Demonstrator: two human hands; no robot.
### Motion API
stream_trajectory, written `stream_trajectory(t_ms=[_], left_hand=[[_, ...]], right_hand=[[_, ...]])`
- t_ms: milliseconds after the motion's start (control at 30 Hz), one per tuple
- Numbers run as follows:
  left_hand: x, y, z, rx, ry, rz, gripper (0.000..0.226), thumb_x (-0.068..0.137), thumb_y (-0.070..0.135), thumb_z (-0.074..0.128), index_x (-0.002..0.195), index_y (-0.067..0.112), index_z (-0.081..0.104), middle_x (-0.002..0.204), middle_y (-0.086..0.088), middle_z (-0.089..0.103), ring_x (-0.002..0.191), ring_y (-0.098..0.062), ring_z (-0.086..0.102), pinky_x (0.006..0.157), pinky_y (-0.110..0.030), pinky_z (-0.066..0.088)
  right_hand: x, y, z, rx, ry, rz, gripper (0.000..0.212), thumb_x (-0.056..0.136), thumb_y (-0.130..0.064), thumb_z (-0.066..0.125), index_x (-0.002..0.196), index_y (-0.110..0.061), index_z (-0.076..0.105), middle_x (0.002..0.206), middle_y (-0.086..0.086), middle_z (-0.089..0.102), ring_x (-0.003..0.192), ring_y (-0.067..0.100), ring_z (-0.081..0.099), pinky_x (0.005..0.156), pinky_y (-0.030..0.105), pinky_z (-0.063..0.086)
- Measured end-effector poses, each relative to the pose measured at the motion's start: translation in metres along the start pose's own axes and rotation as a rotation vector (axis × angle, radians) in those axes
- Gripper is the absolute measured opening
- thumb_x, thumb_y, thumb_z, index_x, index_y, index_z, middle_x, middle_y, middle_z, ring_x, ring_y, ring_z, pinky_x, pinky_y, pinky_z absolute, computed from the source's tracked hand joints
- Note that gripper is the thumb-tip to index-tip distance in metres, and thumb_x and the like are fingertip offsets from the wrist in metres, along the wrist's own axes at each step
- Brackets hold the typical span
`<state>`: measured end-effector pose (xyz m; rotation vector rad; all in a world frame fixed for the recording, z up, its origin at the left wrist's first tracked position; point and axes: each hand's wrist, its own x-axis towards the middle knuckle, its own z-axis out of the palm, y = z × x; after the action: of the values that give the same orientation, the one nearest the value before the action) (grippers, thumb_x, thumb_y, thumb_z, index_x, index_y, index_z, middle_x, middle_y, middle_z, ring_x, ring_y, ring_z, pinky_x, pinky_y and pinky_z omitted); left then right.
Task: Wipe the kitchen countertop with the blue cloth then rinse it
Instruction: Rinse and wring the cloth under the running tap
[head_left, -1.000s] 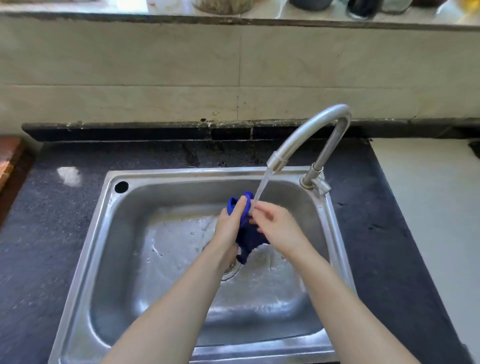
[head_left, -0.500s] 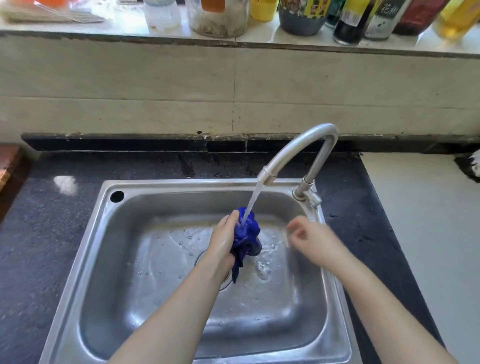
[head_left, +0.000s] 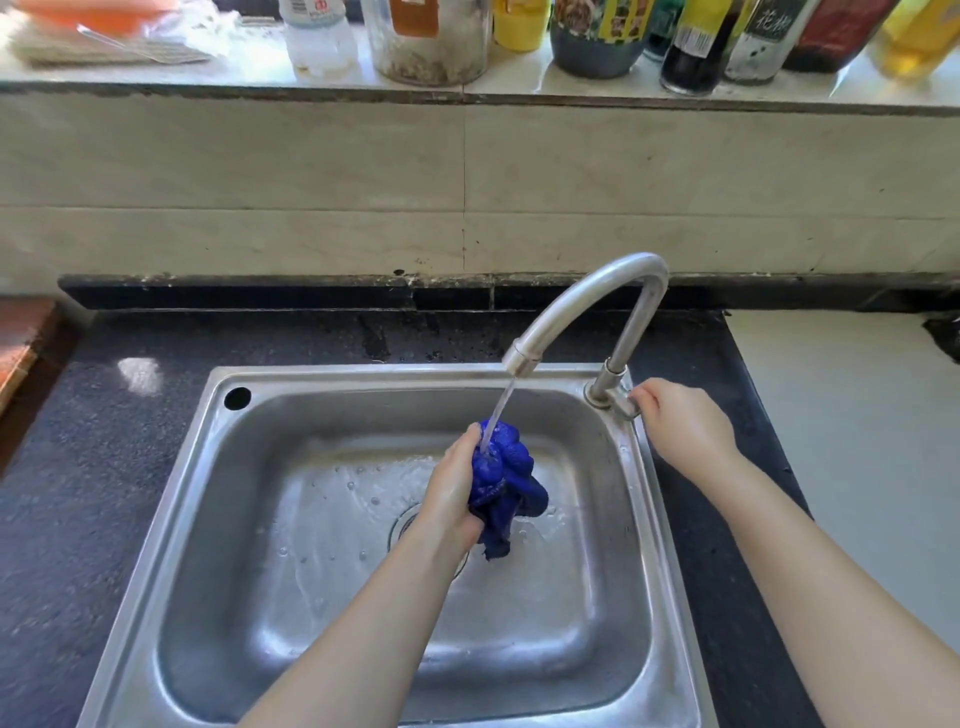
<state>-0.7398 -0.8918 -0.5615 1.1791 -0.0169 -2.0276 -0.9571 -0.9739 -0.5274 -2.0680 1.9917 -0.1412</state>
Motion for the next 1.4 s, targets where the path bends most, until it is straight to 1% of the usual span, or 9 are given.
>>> stream_trajectory(t_ms=[167, 300, 433, 600, 800, 900, 1033, 1200, 1400], left_hand=[[-0.014, -0.002, 0.009, 0.034, 0.156, 0.076, 0.024, 0.088, 0.04, 0.038, 0.075, 0.027, 0.052, 0.065, 0.002, 0.05, 0.056, -0.014, 0.032, 0.063, -0.03, 0.008], [-0.029, -0.003, 0.005, 0.051, 0.157, 0.042, 0.032, 0.093, 0.043, 0.04, 0.075, 0.021, 0.056, 0.071, -0.003, 0.056, 0.067, -0.017, 0.03, 0.061, -0.029, 0.011], [-0.045, -0.009, 0.0, 0.016, 0.075, 0.076, 0.045, 0.097, 0.045, 0.037, 0.112, 0.01, 0.061, 0.112, -0.014, 0.066, 0.097, -0.029, 0.063, 0.065, -0.032, 0.05], [-0.081, 0.01, -0.02, 0.096, -0.103, 0.028, 0.072, 0.095, 0.058, 0.021, 0.119, 0.001, 0.057, 0.096, -0.014, 0.068, 0.068, -0.019, 0.06, 0.058, -0.023, 0.041], [-0.09, 0.01, -0.054, -0.161, 0.208, 0.083, 0.033, 0.097, 0.025, 0.039, 0.111, -0.002, 0.051, 0.099, -0.022, 0.061, 0.086, -0.031, 0.062, 0.077, -0.04, 0.05], [-0.095, -0.004, -0.065, -0.04, 0.326, -0.035, 0.037, 0.098, 0.033, 0.04, 0.097, -0.002, 0.053, 0.097, -0.018, 0.058, 0.081, -0.027, 0.058, 0.071, -0.038, 0.049], [-0.087, -0.019, -0.057, -0.127, 0.126, -0.109, 0.063, 0.092, 0.056, 0.037, 0.102, -0.001, 0.06, 0.104, -0.02, 0.061, 0.086, -0.033, 0.063, 0.075, -0.045, 0.05], [-0.082, -0.019, -0.028, -0.122, 0.139, 0.065, 0.013, 0.086, 0.006, 0.044, 0.08, 0.006, 0.055, 0.075, -0.012, 0.057, 0.067, -0.023, 0.058, 0.064, -0.029, 0.049], [-0.104, -0.026, -0.015, 0.531, 0.102, 0.373, 0.038, 0.074, 0.0, 0.039, 0.102, 0.014, 0.06, 0.08, 0.003, 0.062, 0.067, -0.01, 0.054, 0.057, -0.018, 0.041]], right_hand=[[0.002, -0.001, -0.011, 0.121, -0.095, 0.085, 0.028, 0.097, -0.028, 0.039, 0.112, -0.016, 0.059, 0.104, 0.012, 0.065, 0.094, 0.03, 0.058, 0.083, 0.045, 0.048], [-0.052, -0.047, -0.011, 0.183, 0.062, -0.1, 0.069, 0.089, -0.037, 0.057, 0.146, -0.016, 0.024, 0.147, 0.012, 0.034, 0.14, 0.03, 0.019, 0.112, 0.041, 0.02], [-0.108, -0.108, 0.019, 0.531, -0.505, -0.368, 0.107, 0.077, -0.048, 0.069, 0.144, -0.039, -0.013, 0.156, -0.007, -0.018, 0.141, 0.01, -0.022, 0.118, 0.036, -0.001], [-0.09, -0.113, 0.037, 0.507, -0.517, -0.34, 0.094, 0.073, -0.041, 0.076, 0.147, -0.027, 0.02, 0.15, 0.0, 0.024, 0.137, 0.01, 0.025, 0.104, 0.016, 0.022], [-0.094, -0.137, 0.035, 0.729, -0.227, -0.254, 0.006, 0.088, -0.02, 0.061, 0.09, -0.022, 0.056, 0.087, -0.004, 0.062, 0.076, 0.006, 0.054, 0.069, 0.013, 0.04], [-0.099, -0.152, 0.02, 0.932, -0.144, -0.179, 0.005, 0.09, -0.016, 0.056, 0.086, -0.017, 0.053, 0.082, 0.005, 0.064, 0.074, 0.014, 0.056, 0.069, 0.019, 0.043], [-0.124, -0.168, -0.006, 1.124, -0.142, -0.224, 0.011, 0.089, -0.004, 0.055, 0.093, -0.014, 0.054, 0.082, 0.006, 0.062, 0.073, 0.012, 0.059, 0.072, 0.019, 0.048], [-0.166, -0.155, -0.008, 1.249, -0.187, -0.086, 0.012, 0.077, -0.003, 0.055, 0.08, -0.014, 0.06, 0.067, 0.003, 0.061, 0.066, 0.012, 0.057, 0.069, 0.018, 0.048], [-0.154, -0.126, -0.005, 1.437, -0.243, 0.256, 0.033, 0.091, 0.003, 0.047, 0.107, -0.02, 0.063, 0.096, -0.006, 0.067, 0.093, 0.004, 0.065, 0.081, 0.024, 0.049]])
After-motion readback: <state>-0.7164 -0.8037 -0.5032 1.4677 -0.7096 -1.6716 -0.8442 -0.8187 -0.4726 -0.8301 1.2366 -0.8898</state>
